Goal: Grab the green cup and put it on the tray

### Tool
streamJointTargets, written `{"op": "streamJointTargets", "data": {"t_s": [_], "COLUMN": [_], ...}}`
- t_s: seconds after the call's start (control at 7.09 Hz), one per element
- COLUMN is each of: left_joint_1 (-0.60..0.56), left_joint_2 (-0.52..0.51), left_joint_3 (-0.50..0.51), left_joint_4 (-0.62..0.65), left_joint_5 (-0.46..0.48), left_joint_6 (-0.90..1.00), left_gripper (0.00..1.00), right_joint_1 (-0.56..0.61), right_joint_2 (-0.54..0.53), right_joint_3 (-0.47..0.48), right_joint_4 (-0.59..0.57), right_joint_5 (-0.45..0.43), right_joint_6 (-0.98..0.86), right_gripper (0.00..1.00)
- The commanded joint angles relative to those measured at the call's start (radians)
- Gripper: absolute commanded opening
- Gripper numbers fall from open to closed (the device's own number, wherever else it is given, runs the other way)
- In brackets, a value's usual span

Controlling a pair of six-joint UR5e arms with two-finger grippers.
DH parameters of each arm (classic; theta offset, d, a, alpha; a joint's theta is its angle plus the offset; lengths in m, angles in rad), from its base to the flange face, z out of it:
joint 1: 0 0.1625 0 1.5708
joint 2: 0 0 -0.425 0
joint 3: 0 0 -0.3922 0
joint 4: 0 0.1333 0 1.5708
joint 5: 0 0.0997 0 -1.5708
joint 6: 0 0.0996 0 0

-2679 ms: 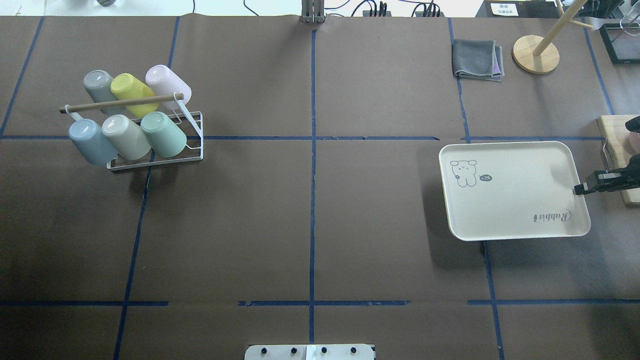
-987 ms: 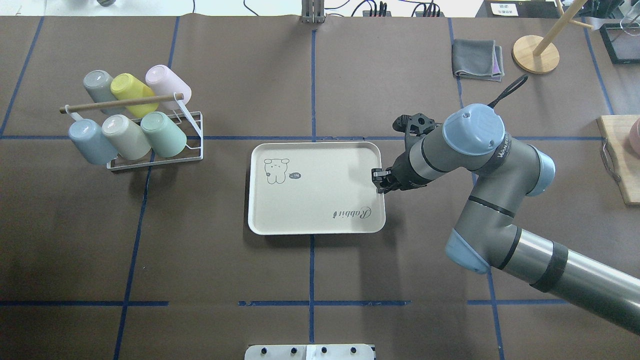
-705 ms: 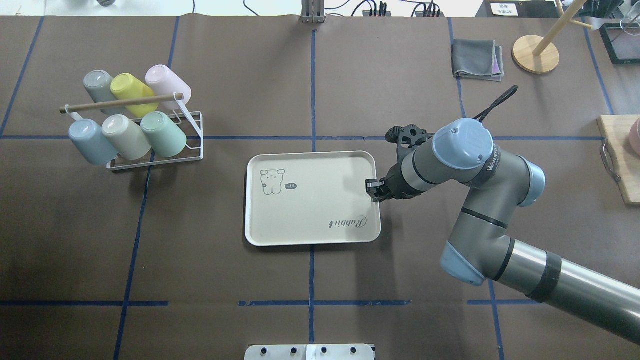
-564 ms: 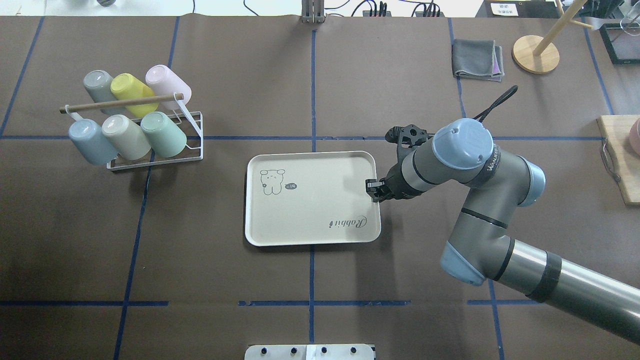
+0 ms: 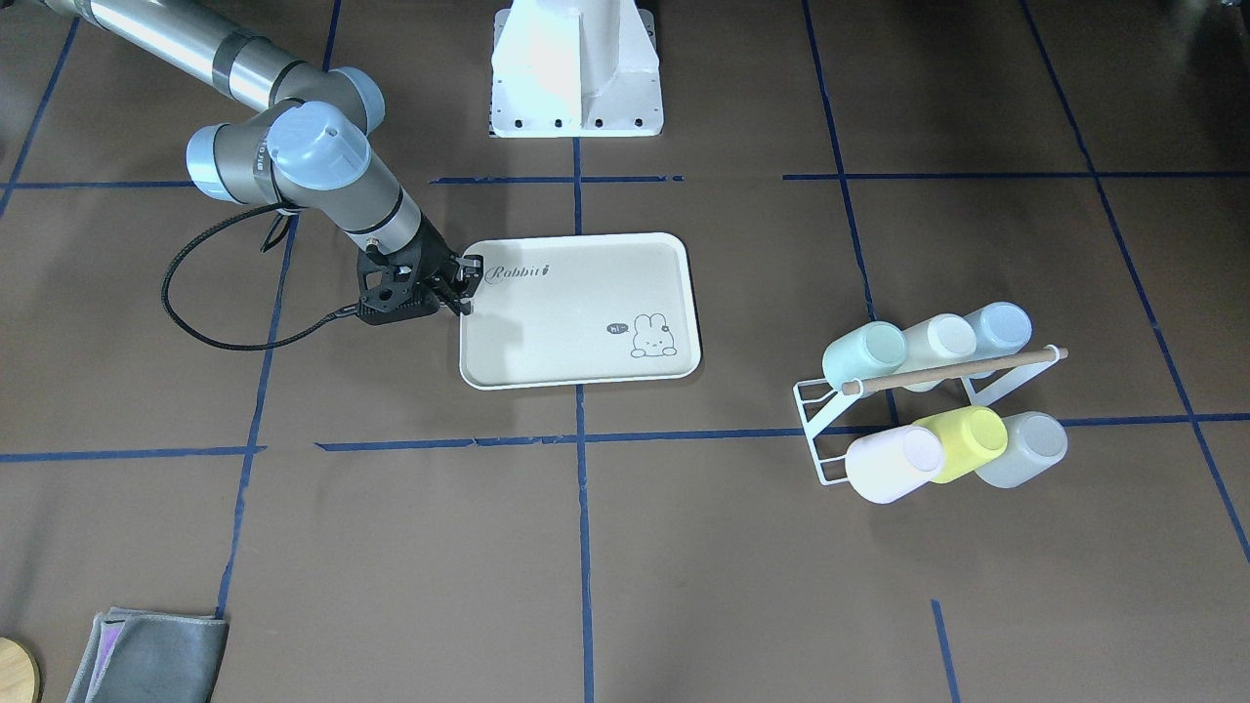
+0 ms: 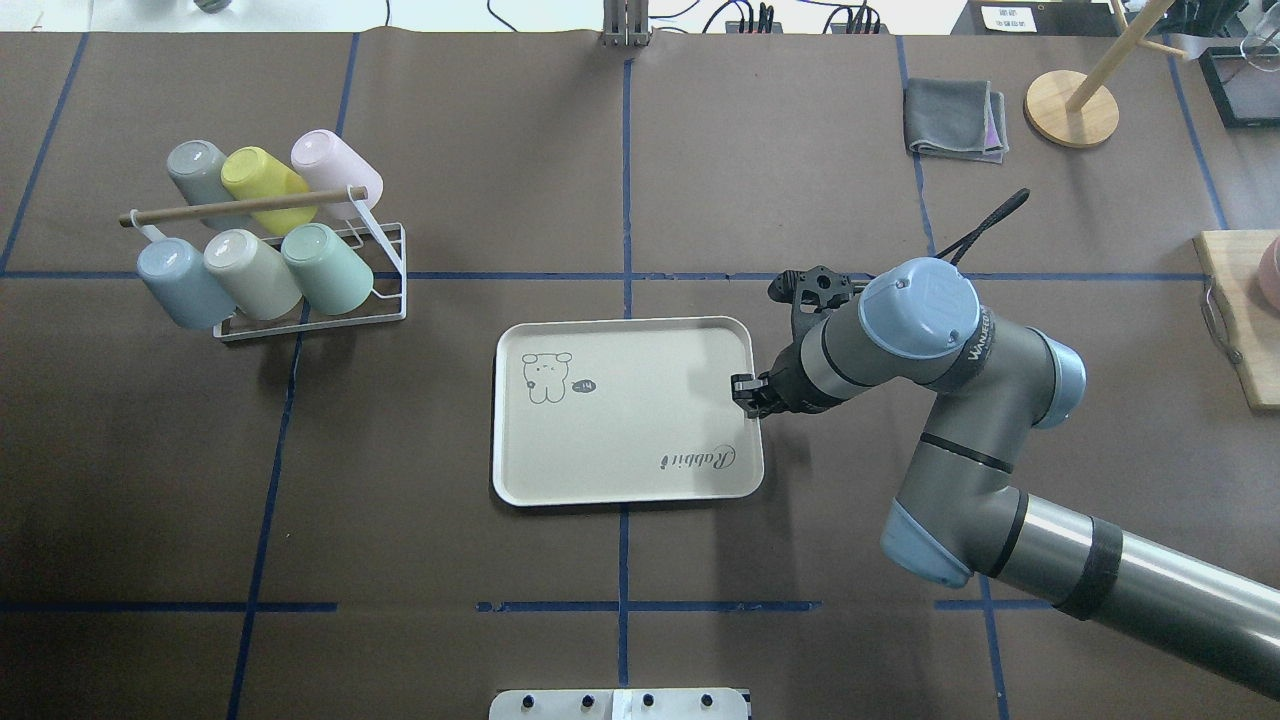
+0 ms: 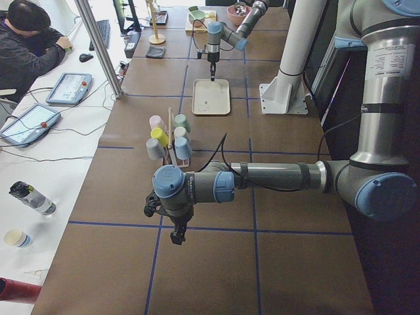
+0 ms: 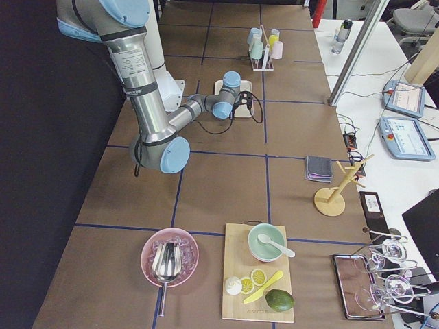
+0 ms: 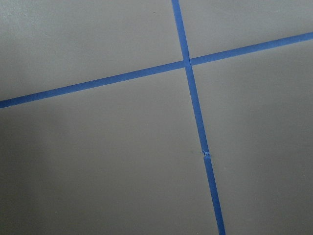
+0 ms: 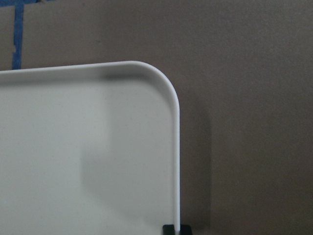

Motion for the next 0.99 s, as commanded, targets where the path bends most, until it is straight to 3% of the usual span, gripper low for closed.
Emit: {"op": "streamJointTargets", "data": {"t_s": [0.0,0.14,0.28,0.56,0.85], "left_joint_1": [0.000,0.000,0.002,0.009,0.014], "left_joint_2": [0.000,0.000,0.000,0.000,0.000], "left_joint_3": [0.001,0.001,-0.001,0.001,-0.001], "left_joint_4": [0.000,0.000,0.000,0.000,0.000], "left_joint_5": [0.000,0.000,0.000,0.000,0.000], "left_joint_6": [0.000,0.000,0.000,0.000,0.000], "left_gripper": [1.00,1.00,1.00,1.00,1.00], "right_joint_1": [0.000,0.000,0.000,0.031,0.167], "right_joint_2": [-0.006,-0.006,-0.008,-0.006,-0.006], "right_joint_3": [0.000,0.000,0.008,0.033,0.051], "right_joint_4": [0.001,0.004,0.003,-0.005,-0.118], "right_joint_5": [0.003,0.006,0.000,0.013,0.120], "right_joint_6": [0.000,0.000,0.017,0.037,-0.032], "right_gripper": [0.03,0.26,0.99,1.00,1.00]}}
